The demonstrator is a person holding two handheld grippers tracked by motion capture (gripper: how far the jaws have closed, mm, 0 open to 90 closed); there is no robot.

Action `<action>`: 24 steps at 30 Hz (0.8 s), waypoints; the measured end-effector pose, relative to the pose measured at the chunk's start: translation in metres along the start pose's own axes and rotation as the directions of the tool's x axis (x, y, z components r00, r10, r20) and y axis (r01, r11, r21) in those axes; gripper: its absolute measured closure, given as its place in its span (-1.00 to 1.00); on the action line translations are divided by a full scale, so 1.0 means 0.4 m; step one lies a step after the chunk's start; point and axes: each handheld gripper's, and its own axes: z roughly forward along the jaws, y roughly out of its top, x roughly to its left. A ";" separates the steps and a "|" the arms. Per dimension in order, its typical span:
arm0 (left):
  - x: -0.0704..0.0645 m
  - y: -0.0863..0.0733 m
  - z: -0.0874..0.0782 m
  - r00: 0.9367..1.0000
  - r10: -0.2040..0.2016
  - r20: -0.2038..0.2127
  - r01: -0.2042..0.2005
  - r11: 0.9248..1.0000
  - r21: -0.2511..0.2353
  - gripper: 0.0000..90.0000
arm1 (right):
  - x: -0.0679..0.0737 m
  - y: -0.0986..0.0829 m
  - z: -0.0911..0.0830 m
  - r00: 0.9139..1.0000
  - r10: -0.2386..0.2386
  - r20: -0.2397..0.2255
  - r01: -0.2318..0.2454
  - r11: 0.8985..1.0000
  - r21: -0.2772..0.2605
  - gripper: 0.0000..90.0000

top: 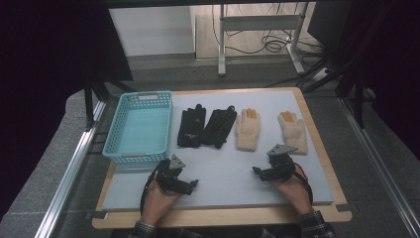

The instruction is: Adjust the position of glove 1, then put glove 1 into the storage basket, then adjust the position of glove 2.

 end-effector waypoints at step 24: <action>-0.001 -0.002 -0.001 1.000 0.004 -0.003 -0.004 1.000 -0.007 -0.99 | 0.000 -0.001 0.000 1.000 0.004 0.003 -0.004 1.000 -0.001 -0.70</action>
